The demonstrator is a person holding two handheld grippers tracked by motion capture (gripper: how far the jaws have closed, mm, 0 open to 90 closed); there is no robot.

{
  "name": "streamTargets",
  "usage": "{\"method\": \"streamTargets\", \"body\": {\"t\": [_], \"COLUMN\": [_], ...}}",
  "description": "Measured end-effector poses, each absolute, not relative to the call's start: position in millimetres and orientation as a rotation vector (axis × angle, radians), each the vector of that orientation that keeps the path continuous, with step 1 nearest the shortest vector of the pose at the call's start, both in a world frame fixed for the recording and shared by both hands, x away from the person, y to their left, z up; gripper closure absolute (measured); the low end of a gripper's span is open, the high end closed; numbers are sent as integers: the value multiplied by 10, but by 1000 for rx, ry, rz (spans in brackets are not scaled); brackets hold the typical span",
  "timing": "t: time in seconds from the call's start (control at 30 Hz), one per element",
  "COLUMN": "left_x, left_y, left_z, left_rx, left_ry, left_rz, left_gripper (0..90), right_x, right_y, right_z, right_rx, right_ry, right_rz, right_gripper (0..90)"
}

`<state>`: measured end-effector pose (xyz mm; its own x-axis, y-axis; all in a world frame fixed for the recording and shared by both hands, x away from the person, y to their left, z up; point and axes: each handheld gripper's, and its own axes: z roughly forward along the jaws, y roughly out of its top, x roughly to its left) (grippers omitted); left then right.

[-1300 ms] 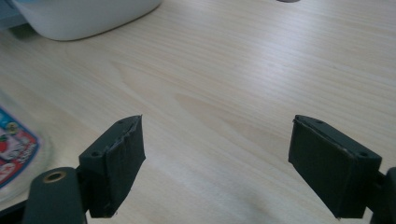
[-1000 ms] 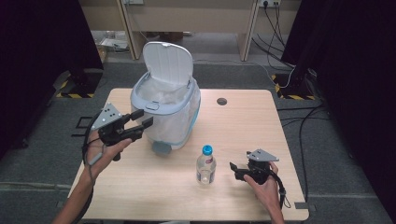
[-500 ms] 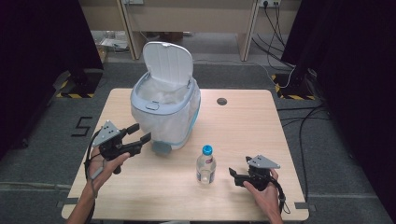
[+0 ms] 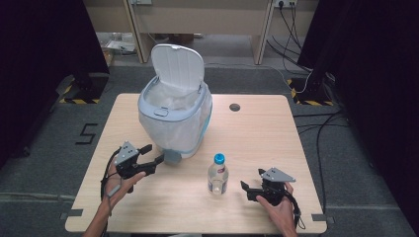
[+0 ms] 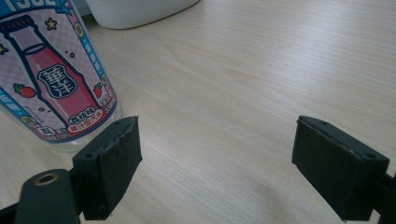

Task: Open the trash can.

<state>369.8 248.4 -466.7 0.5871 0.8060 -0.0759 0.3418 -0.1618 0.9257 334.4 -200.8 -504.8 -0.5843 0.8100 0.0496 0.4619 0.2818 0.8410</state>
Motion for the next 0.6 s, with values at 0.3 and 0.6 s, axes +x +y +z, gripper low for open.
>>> {"method": "streamTargets", "body": {"t": [0.3,0.6], "left_x": [3821,3841], "left_y": [2499,2550], "left_z": [-5077,-5212], "left_rx": [1858,1914], "left_ry": [1047,1106], "left_rz": [502,468], "left_gripper": [347,338], "right_x": [3334,3298], "right_y": [-1998,-1990], "right_z": [-5086,-5091], "right_rx": [1142,1144], "right_ry": [2178,2181], "right_rz": [1234,1241], "right_gripper": [158,158]}}
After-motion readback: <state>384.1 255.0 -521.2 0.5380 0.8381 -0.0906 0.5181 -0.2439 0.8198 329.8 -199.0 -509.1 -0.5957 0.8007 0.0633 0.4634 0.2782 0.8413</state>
